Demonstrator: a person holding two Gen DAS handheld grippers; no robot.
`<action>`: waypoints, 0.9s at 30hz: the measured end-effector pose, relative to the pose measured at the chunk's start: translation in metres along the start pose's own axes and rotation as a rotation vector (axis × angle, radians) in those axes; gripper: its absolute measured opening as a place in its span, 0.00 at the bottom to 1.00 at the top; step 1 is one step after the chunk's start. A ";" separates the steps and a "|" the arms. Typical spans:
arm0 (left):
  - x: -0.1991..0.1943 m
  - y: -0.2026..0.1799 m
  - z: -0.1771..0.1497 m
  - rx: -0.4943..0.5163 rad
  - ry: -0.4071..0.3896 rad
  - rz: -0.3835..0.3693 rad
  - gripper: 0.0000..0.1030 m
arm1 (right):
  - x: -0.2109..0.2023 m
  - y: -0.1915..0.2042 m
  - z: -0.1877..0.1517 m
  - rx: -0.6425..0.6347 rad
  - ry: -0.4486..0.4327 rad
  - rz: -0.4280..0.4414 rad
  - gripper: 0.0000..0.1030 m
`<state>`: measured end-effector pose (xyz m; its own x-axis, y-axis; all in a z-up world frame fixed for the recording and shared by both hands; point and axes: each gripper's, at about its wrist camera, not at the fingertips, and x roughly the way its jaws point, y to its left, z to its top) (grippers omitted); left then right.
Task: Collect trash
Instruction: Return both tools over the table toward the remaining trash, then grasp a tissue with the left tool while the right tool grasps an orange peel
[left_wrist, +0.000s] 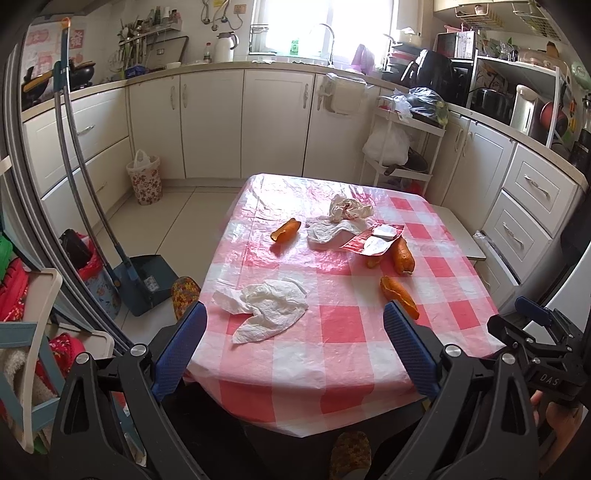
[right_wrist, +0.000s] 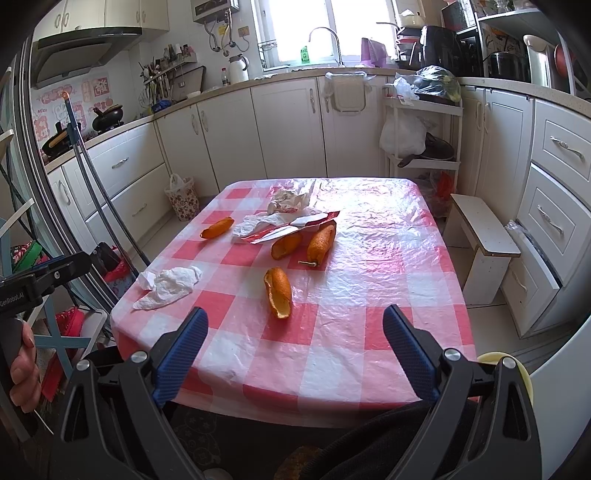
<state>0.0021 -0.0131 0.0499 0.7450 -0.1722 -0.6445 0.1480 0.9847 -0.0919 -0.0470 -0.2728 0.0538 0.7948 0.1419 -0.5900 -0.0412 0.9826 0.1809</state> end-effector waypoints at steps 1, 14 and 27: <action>0.000 0.003 0.000 0.004 -0.003 0.004 0.90 | 0.001 -0.001 0.001 0.005 0.004 0.008 0.89; 0.045 0.071 -0.020 0.032 0.096 0.075 0.90 | 0.053 0.008 0.002 0.005 0.115 0.071 0.89; 0.152 0.026 -0.006 0.306 0.234 0.100 0.90 | 0.127 0.015 0.011 -0.045 0.243 0.072 0.81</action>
<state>0.1149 -0.0134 -0.0548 0.6021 -0.0301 -0.7978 0.2955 0.9367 0.1876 0.0606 -0.2411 -0.0097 0.6205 0.2310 -0.7494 -0.1238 0.9725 0.1973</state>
